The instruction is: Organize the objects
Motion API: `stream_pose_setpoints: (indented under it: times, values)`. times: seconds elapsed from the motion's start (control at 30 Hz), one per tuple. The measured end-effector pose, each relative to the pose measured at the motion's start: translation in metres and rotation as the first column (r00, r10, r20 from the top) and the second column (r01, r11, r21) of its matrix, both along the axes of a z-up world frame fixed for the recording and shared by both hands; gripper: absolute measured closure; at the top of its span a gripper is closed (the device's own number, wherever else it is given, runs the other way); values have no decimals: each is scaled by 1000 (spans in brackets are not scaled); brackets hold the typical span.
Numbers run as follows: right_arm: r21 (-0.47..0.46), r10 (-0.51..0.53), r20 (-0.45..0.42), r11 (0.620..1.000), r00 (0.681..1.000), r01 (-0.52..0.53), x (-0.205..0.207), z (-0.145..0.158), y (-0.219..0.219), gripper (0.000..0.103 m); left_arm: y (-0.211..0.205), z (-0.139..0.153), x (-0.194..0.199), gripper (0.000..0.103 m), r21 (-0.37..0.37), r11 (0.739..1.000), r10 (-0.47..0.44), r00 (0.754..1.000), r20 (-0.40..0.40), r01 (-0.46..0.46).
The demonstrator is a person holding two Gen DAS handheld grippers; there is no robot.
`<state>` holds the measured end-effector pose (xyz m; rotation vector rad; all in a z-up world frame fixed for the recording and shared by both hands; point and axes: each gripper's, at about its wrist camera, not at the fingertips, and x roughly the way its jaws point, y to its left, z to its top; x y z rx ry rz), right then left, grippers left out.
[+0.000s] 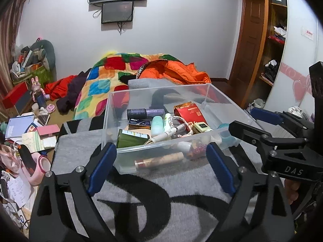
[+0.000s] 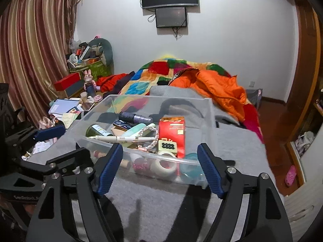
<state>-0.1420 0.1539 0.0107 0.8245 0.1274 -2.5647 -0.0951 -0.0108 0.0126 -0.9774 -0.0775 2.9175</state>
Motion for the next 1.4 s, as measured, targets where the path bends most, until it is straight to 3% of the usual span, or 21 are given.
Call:
stream_pose_setpoints:
  times: [0.07,0.27,1.4]
  values:
    - [-6,-9,-11,1000,1000,9,6,1,4,21,1,1,3,9,3,1000,1,1000,-1,-1]
    - [-6,-6,-32,1000,999,6,21,1,10,17,3,1,13,7,-3,1000,14,1000,-10,-14]
    - [-22,-8,20,1000,1000,8,28,-11,15,17,1,-4,18,6,19,999,26,1000,7,-26]
